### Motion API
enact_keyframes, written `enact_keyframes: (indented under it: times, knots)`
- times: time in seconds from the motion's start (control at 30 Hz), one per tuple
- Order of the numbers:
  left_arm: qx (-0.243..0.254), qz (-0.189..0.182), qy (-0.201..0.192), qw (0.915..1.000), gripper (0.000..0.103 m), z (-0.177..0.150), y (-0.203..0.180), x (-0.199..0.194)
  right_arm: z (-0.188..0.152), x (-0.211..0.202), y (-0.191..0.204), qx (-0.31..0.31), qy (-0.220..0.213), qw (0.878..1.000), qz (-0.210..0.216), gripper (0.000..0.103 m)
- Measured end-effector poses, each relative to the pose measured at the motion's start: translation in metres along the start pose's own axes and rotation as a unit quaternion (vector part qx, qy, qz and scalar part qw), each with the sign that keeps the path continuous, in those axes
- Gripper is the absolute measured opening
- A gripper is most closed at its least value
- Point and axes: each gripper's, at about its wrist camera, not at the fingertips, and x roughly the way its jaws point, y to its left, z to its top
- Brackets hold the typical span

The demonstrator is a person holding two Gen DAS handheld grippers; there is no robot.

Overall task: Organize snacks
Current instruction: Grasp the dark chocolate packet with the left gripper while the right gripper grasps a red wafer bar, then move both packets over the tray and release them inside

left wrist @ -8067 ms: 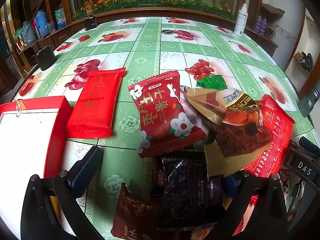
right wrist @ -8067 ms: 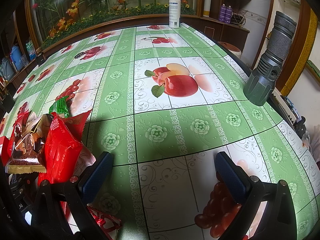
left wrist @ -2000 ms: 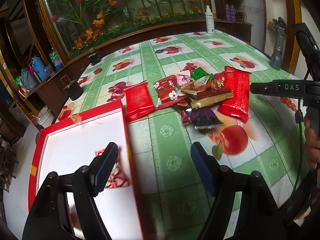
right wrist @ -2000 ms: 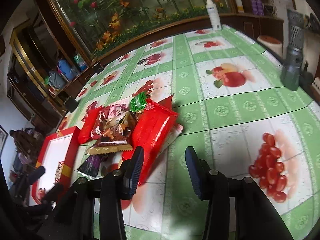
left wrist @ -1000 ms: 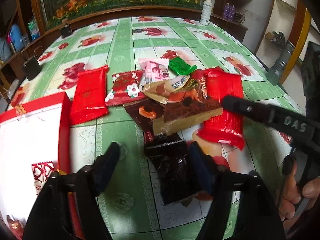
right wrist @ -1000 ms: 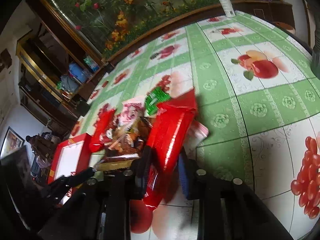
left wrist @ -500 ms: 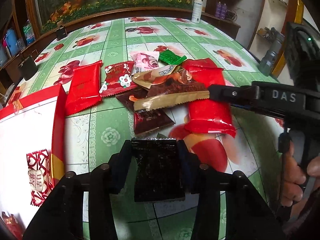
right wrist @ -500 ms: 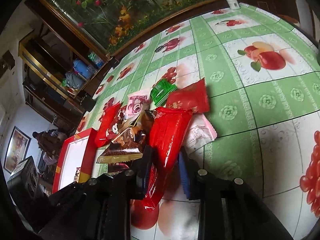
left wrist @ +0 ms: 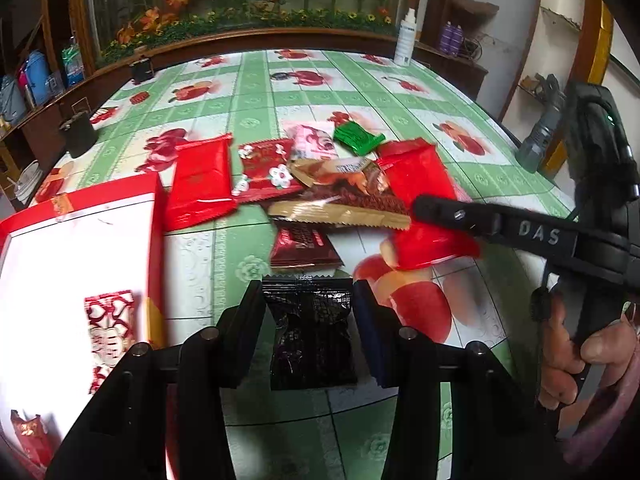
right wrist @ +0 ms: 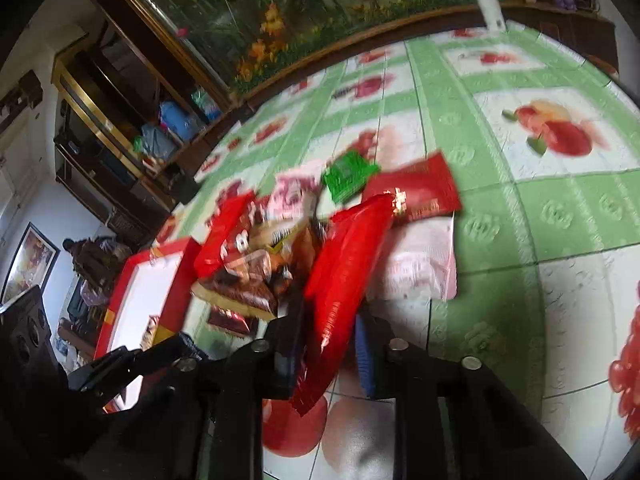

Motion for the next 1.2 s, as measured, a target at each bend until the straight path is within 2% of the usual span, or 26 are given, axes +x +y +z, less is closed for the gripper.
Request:
enact_keyframes:
  times: [0.07, 0.27, 0.5, 0.6, 0.77, 0.9, 1.03, 1.2]
  knots:
    - [-0.005, 0.002, -0.008, 1.0000, 0.043, 0.001, 0.004, -0.007, 0.001, -0.010, 0.001, -0.003, -0.026, 1.000, 0.000, 0.015]
    - [-0.018, 0.009, -0.021, 0.9996, 0.043, 0.002, 0.015, -0.019, 0.002, -0.030, 0.009, -0.021, -0.084, 0.996, -0.009, 0.014]
    - [-0.022, 0.018, -0.037, 0.9989, 0.043, -0.001, 0.021, -0.033, 0.001, -0.063, 0.019, -0.046, -0.182, 0.982, -0.014, 0.014]
    - [-0.027, 0.028, -0.050, 0.9980, 0.043, -0.005, 0.029, -0.042, 0.000, -0.068, 0.026, -0.060, -0.198, 0.978, -0.009, 0.014]
    - [-0.045, 0.051, -0.067, 0.9954, 0.043, -0.012, 0.053, -0.058, -0.002, -0.063, 0.038, -0.074, -0.185, 0.980, 0.012, 0.014]
    - [-0.066, 0.076, -0.074, 0.9922, 0.043, -0.021, 0.079, -0.070, -0.008, -0.049, 0.058, -0.073, -0.161, 0.983, 0.060, 0.014]
    - [-0.090, 0.103, -0.080, 0.9874, 0.043, -0.031, 0.108, -0.081, -0.016, -0.025, 0.098, -0.089, -0.127, 0.981, 0.115, 0.014]
    - [-0.104, 0.152, -0.086, 0.9792, 0.043, -0.045, 0.137, -0.091, -0.033, 0.006, 0.151, -0.126, -0.077, 0.976, 0.163, 0.014]
